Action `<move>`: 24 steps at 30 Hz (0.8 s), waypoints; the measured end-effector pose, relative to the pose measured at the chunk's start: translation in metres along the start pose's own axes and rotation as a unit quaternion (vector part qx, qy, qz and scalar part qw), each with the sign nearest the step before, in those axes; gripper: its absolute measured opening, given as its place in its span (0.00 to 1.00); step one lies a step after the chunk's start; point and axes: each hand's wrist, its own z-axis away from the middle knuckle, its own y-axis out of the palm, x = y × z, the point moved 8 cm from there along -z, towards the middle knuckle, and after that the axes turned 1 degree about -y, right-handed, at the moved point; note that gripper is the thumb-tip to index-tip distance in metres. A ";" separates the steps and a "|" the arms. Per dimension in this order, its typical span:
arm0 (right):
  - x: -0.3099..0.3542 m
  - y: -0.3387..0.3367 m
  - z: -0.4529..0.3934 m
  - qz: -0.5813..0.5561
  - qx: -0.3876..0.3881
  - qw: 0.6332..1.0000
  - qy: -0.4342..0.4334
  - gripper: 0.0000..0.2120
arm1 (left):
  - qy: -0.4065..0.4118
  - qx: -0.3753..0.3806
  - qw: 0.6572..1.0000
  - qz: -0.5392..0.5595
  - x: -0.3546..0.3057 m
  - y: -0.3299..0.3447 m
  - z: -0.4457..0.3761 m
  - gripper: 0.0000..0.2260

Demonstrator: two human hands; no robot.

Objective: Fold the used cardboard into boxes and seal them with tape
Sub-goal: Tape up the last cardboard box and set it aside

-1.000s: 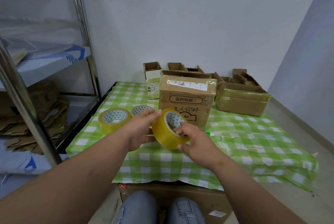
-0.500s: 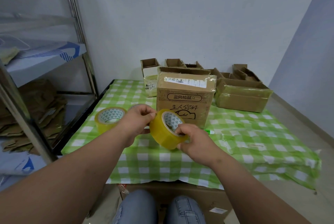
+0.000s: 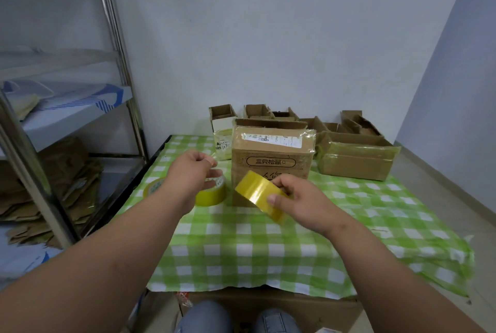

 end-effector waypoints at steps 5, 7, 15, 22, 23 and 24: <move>0.009 -0.055 -0.009 0.023 -0.066 0.997 0.034 0.16 | 0.022 0.003 0.999 0.037 -0.054 0.003 -0.011 0.06; 0.021 -0.082 -0.016 0.005 -0.091 0.995 0.036 0.21 | 0.042 0.011 0.998 0.038 -0.082 0.009 -0.017 0.07; 0.035 -0.153 -0.058 -0.142 0.025 0.989 0.024 0.32 | 0.039 0.027 0.998 0.037 -0.125 0.036 -0.055 0.11; 0.014 -0.185 -0.099 -0.099 -0.015 0.993 0.055 0.14 | 0.027 0.013 0.999 -0.042 -0.109 0.051 -0.086 0.08; 0.014 -0.188 -0.104 -0.076 -0.030 0.995 0.053 0.15 | 0.024 0.017 0.998 -0.051 -0.106 0.052 -0.088 0.08; 0.016 -0.190 -0.108 -0.058 -0.048 0.996 0.052 0.14 | 0.022 0.023 0.997 -0.064 -0.102 0.053 -0.090 0.08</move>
